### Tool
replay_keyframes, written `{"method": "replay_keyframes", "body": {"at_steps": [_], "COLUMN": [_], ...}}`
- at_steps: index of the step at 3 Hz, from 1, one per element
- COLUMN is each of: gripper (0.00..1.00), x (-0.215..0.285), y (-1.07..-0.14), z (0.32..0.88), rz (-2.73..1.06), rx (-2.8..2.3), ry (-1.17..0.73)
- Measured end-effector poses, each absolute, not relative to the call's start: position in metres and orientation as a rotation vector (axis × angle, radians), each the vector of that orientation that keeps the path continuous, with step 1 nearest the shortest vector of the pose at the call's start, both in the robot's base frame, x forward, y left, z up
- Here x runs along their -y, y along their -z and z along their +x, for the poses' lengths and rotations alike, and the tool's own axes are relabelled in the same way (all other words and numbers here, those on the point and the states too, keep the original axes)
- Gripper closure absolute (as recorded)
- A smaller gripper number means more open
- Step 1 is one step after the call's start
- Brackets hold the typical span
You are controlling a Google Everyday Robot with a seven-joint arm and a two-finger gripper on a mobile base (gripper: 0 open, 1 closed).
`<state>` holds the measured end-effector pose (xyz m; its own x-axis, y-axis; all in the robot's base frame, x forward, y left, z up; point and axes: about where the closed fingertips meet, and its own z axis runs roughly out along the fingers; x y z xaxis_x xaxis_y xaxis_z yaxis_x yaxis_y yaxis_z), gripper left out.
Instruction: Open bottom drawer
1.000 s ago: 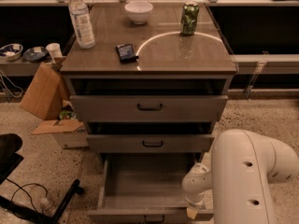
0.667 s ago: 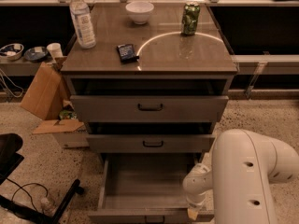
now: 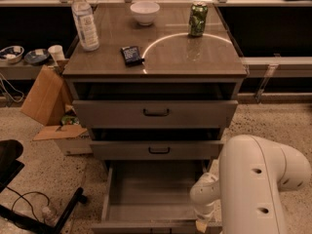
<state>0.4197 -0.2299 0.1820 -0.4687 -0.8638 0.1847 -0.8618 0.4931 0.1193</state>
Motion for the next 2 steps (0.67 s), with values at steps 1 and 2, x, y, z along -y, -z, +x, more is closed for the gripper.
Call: {"method": "replay_keyframes", "body": {"at_steps": [1,2], "gripper": [1.0,1.0], "x": [0.2319,0.2287], "y": [-0.1802,-0.1802], "z": [0.4111,0.4114], "rz": [1.461,1.46], "rx": [2.5,2.5], "ry": [0.021,0.021]}}
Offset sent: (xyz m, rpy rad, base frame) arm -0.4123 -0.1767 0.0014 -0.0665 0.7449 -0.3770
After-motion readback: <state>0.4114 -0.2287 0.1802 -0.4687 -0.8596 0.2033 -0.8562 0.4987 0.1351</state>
